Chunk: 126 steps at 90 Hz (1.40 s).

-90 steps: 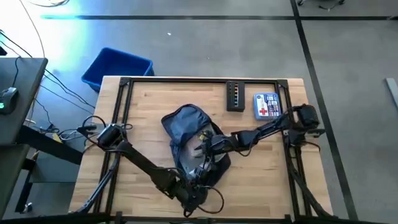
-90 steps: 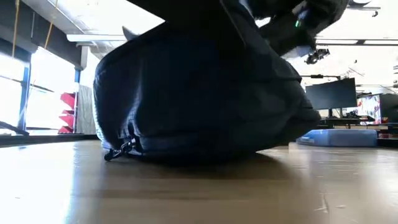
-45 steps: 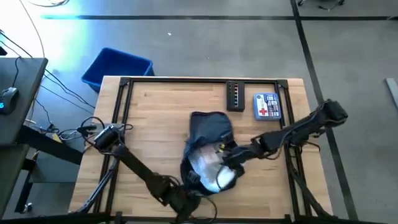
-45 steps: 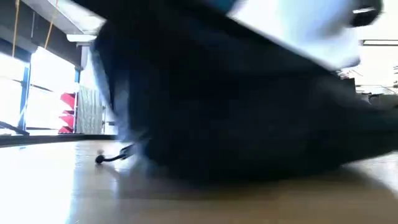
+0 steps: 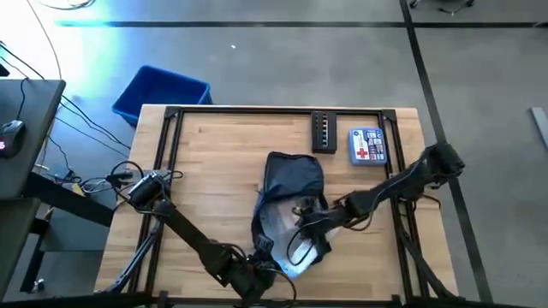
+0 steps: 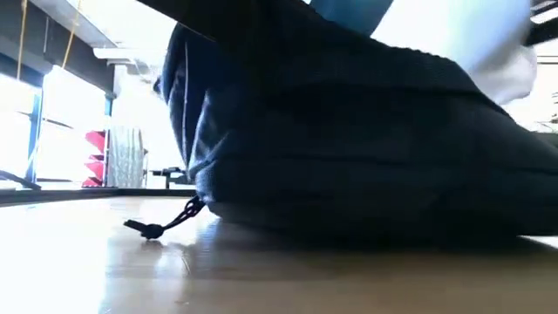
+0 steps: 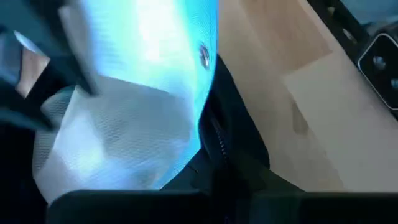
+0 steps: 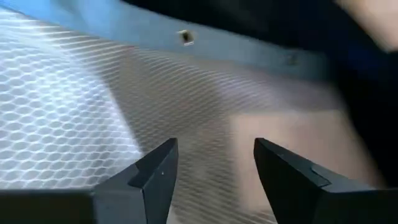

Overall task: Unpack backpack
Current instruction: Put the white zip bag into the backpack

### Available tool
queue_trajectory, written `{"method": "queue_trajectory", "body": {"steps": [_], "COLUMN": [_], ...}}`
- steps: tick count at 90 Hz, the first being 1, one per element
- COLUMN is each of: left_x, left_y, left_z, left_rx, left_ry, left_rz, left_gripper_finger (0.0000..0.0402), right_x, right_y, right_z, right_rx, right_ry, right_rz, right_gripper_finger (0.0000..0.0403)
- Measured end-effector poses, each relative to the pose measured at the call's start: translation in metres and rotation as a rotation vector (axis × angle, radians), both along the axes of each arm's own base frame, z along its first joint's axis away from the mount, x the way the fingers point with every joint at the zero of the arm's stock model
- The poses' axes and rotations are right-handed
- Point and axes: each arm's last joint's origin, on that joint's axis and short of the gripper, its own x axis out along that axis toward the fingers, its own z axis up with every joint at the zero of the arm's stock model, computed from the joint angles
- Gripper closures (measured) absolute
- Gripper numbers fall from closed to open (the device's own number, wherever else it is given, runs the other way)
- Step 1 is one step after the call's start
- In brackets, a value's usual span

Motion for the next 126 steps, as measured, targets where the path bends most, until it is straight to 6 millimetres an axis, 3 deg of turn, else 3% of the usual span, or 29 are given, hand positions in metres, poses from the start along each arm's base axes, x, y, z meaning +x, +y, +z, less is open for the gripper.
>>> {"method": "queue_trajectory", "body": {"steps": [20,32,48,70,82,105,126], "left_x": [0.01,0.014,0.016,0.017,0.017,0.017,0.015], "left_y": [-0.002,-0.006,-0.007,-0.011,-0.011,-0.011,-0.013], "left_z": [0.003,0.002,-0.009,-0.026,-0.027,-0.027,-0.028], "left_rx": [-0.036,-0.068,-0.056,-0.068,-0.064,-0.062,-0.057], "left_ry": [-0.071,-0.09,-0.068,-0.034,-0.027,-0.026,-0.025], "left_rz": [-0.021,-0.076,-0.078,-0.073,-0.071,-0.07,-0.072], "left_gripper_finger": [0.0401,0.0401,0.0401,0.0401,0.0401,0.0401,0.0401], "right_x": [0.03,0.047,0.063,0.074,0.074,0.08,0.085], "right_y": [-0.013,-0.034,-0.058,-0.066,-0.066,-0.069,-0.071], "right_z": [-0.055,-0.067,-0.057,-0.041,-0.037,-0.025,-0.009], "right_rx": [-0.001,-0.036,0.051,0.189,0.221,0.351,0.472], "right_ry": [0.031,-0.075,-0.259,-0.37,-0.382,-0.466,-0.601], "right_rz": [-0.189,-0.374,-0.552,-0.48,-0.437,-0.358,-0.236], "right_gripper_finger": [0.0204,0.0215,0.0241,0.0248,0.0217,0.0121,0.0118]}}
